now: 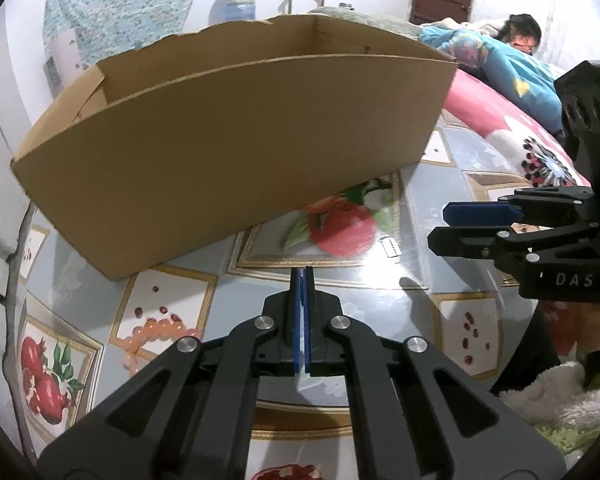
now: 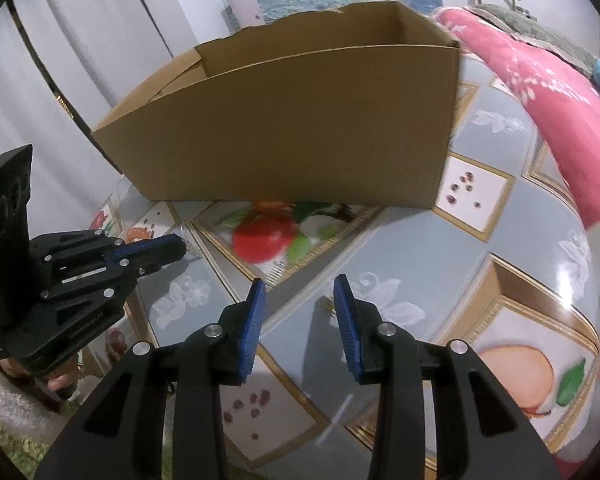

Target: Organize jewelry

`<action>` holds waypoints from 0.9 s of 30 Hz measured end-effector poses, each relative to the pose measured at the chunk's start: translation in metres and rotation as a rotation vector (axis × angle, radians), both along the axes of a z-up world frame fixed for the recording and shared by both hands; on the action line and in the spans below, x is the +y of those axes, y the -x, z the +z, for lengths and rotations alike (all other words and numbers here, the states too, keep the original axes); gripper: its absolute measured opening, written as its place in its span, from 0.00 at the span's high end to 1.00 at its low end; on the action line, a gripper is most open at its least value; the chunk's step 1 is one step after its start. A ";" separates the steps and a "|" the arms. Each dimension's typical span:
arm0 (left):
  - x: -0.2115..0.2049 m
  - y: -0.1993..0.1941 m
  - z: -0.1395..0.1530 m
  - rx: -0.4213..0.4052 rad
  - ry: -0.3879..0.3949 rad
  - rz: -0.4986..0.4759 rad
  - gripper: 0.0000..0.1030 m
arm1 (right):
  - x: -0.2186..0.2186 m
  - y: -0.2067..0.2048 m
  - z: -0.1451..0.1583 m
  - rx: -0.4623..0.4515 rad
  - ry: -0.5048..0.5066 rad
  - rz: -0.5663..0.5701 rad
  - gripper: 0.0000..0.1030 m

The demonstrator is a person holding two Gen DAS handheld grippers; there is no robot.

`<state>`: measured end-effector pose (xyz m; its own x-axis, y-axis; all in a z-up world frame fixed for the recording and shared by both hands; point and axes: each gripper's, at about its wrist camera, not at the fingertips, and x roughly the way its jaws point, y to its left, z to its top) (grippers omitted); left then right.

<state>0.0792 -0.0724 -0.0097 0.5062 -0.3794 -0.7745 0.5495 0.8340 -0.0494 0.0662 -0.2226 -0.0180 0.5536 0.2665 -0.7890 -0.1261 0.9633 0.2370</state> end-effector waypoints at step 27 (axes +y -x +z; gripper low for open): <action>0.006 -0.002 -0.011 0.047 0.044 0.014 1.00 | 0.052 -0.020 -0.014 0.001 0.210 0.048 0.95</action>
